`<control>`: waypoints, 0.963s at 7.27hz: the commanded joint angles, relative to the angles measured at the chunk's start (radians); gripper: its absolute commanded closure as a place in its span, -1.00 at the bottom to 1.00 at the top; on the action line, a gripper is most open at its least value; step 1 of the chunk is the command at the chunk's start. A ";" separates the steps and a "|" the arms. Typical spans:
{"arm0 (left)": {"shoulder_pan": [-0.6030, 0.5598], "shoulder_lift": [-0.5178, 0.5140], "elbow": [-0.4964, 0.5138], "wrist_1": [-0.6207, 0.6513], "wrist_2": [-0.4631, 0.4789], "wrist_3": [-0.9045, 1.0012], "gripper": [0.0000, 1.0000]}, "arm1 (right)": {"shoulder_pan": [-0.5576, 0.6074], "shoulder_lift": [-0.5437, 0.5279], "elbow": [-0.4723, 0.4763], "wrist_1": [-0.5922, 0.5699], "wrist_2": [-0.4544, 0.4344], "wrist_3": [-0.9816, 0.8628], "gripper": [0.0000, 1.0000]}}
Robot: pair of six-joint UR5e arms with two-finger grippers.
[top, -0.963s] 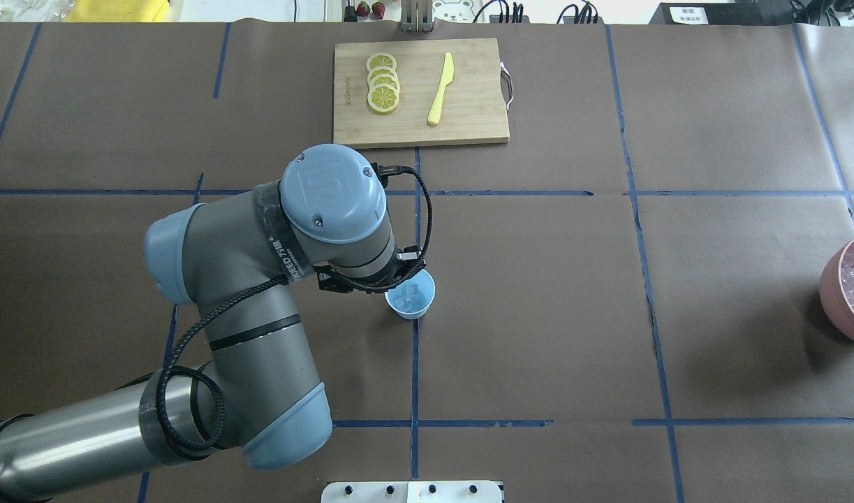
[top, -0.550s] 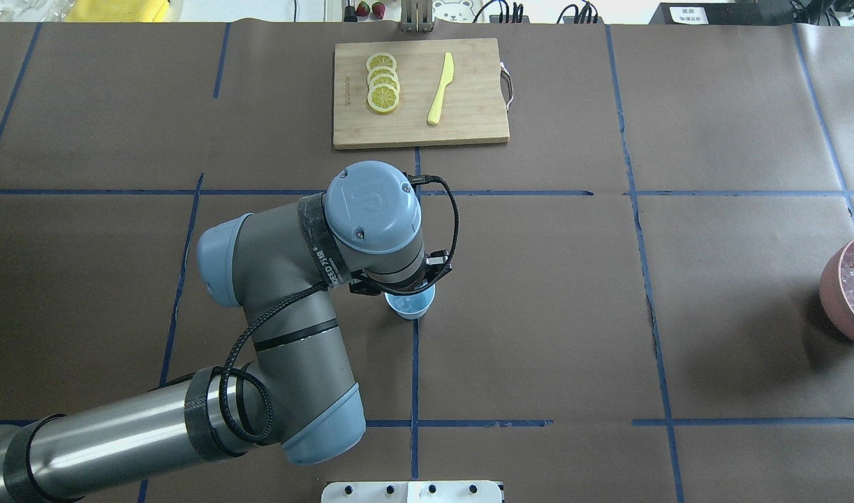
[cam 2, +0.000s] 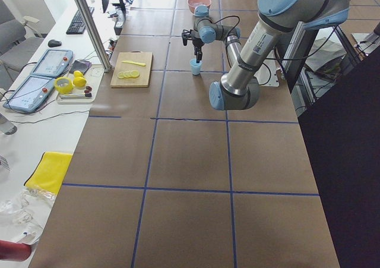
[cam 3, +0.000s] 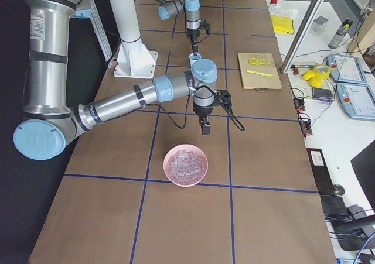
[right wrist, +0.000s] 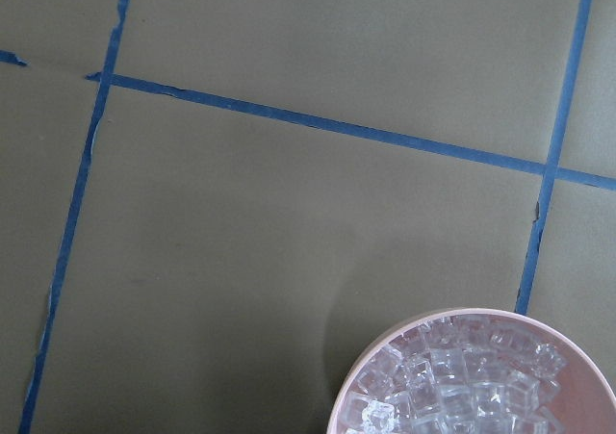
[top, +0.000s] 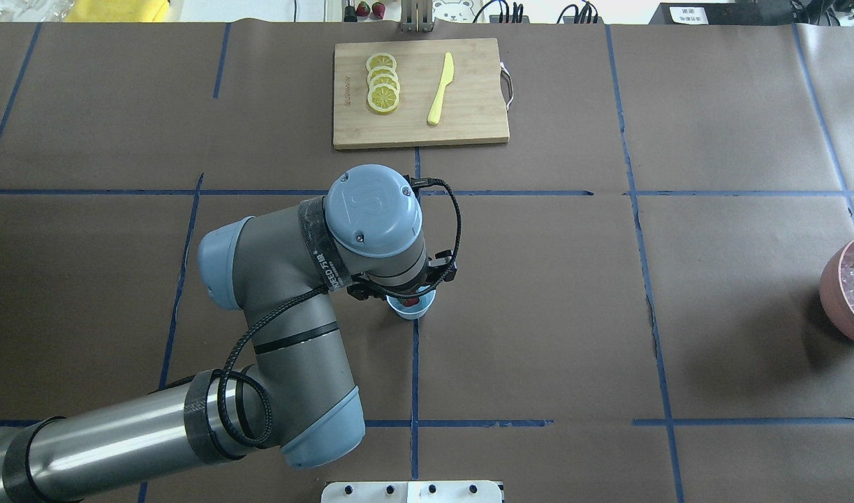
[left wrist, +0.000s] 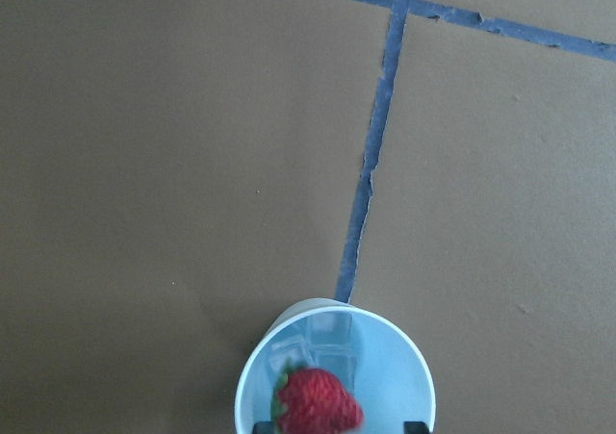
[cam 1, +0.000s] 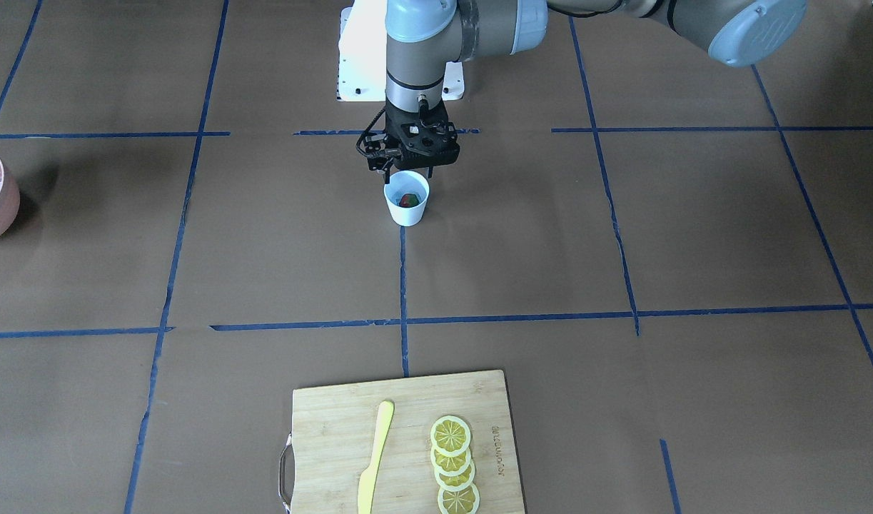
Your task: Put ice and strawberries in cup
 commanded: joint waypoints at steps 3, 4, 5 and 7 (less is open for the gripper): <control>-0.137 0.154 -0.256 0.204 -0.025 0.251 -1.00 | 0.112 0.000 -0.131 0.000 0.074 -0.163 -1.00; -0.218 0.229 -0.297 0.204 -0.117 0.353 -1.00 | 0.140 0.000 -0.173 0.002 0.075 -0.168 -1.00; -0.299 0.297 -0.320 0.206 -0.174 0.462 -1.00 | 0.167 0.000 -0.193 0.011 0.081 -0.174 -1.00; -0.448 0.401 -0.343 0.212 -0.274 0.650 -1.00 | 0.241 0.000 -0.344 0.179 0.128 -0.203 -1.00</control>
